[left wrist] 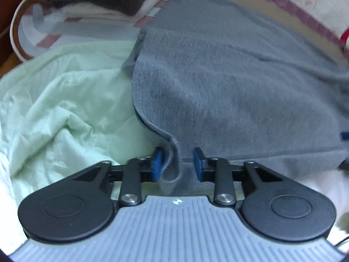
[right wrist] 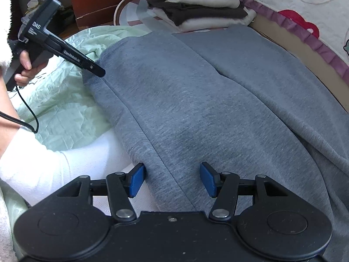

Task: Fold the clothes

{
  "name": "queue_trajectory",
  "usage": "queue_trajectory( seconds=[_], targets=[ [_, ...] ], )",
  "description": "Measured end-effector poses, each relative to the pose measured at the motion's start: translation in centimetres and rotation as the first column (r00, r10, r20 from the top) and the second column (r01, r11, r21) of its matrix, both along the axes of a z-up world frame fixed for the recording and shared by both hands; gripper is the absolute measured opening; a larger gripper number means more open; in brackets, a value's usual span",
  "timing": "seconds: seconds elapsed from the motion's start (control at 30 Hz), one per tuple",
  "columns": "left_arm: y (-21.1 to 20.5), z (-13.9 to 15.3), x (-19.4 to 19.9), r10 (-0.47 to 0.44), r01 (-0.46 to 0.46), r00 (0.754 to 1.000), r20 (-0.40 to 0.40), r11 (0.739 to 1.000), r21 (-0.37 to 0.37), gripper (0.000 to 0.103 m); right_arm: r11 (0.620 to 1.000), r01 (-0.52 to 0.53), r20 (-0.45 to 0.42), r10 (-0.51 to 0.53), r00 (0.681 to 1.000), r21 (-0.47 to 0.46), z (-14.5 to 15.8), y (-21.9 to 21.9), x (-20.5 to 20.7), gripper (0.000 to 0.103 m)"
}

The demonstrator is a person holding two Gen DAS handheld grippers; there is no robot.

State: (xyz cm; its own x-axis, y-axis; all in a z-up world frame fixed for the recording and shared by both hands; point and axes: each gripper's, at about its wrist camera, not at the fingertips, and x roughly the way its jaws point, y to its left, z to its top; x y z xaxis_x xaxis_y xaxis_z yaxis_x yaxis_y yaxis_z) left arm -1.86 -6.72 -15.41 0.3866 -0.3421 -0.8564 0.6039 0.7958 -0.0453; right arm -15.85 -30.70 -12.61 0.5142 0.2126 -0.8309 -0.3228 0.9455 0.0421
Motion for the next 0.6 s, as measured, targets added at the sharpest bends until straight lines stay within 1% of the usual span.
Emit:
queue_trajectory(
  seconds=[0.03, 0.07, 0.1, 0.17, 0.2, 0.27, 0.3, 0.33, 0.47, 0.5, 0.6],
  targets=[
    [-0.1, 0.7, -0.2, -0.013, 0.013, 0.999, 0.043, 1.000, 0.007, 0.003, 1.000, -0.002, -0.001, 0.002, 1.000, 0.000, 0.0, 0.0, 0.0, 0.061],
    [0.1, 2.1, -0.3, -0.013, 0.015, 0.996, 0.092, 1.000, -0.016, 0.003, 1.000, -0.005, -0.002, 0.005, 1.000, -0.002, 0.1, 0.0, 0.0, 0.061],
    [0.5, 3.7, -0.2, 0.001, 0.005, 0.991, 0.130, 0.999, -0.051, 0.003, 1.000, -0.009, -0.003, 0.009, 1.000, -0.003, 0.1, 0.0, 0.0, 0.061],
    [2.3, 7.9, 0.5, 0.076, -0.044, 0.980, 0.182, 0.984, -0.171, 0.003, 1.000, -0.004, -0.001, 0.004, 1.000, 0.003, 0.4, -0.3, 0.1, 0.060],
    [3.5, 9.8, 0.9, 0.111, -0.062, 0.976, 0.186, 0.967, -0.248, 0.003, 1.000, 0.001, 0.001, -0.001, 1.000, 0.013, 0.7, -0.4, 0.2, 0.060],
    [5.7, 13.0, 1.9, 0.129, -0.052, 0.978, 0.165, 0.913, -0.406, 0.003, 0.999, 0.000, 0.020, -0.001, 1.000, 0.032, 1.4, -0.7, 0.2, 0.061],
    [6.0, 13.8, 2.2, 0.131, -0.046, 0.977, 0.167, 0.899, -0.436, 0.003, 0.999, -0.001, 0.030, 0.000, 1.000, 0.040, 1.7, -0.8, 0.2, 0.061],
    [6.3, 14.6, 2.4, 0.133, -0.040, 0.976, 0.171, 0.887, -0.460, 0.003, 0.999, -0.005, 0.043, 0.004, 0.999, 0.038, 2.0, -0.8, 0.2, 0.061],
    [5.6, 16.6, 1.8, 0.102, 0.026, 0.966, 0.239, 0.876, -0.482, 0.003, 1.000, -0.003, 0.076, 0.002, 0.997, 0.008, 2.7, -0.6, 0.5, 0.061],
    [5.5, 17.0, 1.7, 0.099, 0.037, 0.964, 0.246, 0.868, -0.496, 0.003, 1.000, 0.004, 0.084, -0.004, 0.996, 0.000, 2.8, -0.6, 0.5, 0.061],
    [5.6, 17.7, 1.7, 0.099, 0.046, 0.967, 0.234, 0.838, -0.544, 0.003, 0.998, 0.043, 0.117, -0.039, 0.992, -0.034, 3.2, -0.7, 0.5, 0.062]
  ],
)
